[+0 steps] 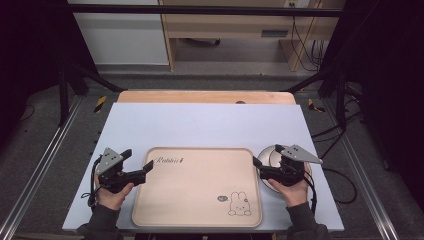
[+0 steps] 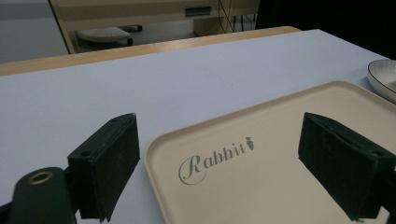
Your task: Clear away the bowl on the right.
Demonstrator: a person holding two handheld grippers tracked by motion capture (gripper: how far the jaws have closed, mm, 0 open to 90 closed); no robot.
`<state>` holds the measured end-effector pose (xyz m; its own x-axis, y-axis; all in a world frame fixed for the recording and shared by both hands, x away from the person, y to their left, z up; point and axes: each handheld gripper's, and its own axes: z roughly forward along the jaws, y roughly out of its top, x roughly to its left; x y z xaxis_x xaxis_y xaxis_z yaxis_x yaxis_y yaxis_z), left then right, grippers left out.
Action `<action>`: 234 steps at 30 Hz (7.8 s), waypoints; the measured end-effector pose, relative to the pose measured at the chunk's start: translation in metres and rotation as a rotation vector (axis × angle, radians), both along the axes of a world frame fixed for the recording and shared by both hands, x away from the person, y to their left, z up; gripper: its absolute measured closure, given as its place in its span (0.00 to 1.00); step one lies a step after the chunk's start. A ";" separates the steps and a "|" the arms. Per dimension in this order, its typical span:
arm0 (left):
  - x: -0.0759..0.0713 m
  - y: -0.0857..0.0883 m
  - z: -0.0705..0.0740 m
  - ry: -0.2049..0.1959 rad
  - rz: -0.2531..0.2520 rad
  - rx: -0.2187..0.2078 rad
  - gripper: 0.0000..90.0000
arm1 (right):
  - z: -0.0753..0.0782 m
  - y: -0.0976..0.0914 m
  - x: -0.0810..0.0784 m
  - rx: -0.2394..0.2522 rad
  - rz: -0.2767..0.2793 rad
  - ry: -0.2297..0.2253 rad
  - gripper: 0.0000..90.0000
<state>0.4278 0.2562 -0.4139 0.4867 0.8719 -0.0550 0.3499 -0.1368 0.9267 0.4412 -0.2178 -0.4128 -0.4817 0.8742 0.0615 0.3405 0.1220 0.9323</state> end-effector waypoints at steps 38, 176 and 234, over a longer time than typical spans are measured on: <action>0.004 0.001 -0.008 0.034 0.000 0.017 0.14 | 0.009 -0.023 0.000 -0.013 -0.072 0.009 0.12; 0.004 -0.003 -0.011 0.050 -0.011 0.049 0.15 | -0.033 -0.095 0.026 -0.051 -0.353 0.515 0.88; 0.004 -0.001 -0.009 0.047 -0.011 0.047 0.15 | -0.020 -0.088 0.023 -0.025 -0.376 0.488 0.92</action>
<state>0.4315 0.2552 -0.4229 0.4941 0.8686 -0.0373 0.3907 -0.1836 0.9020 0.4643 -0.3055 -0.4323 -0.0620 0.9826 0.1750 0.7512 -0.0695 0.6564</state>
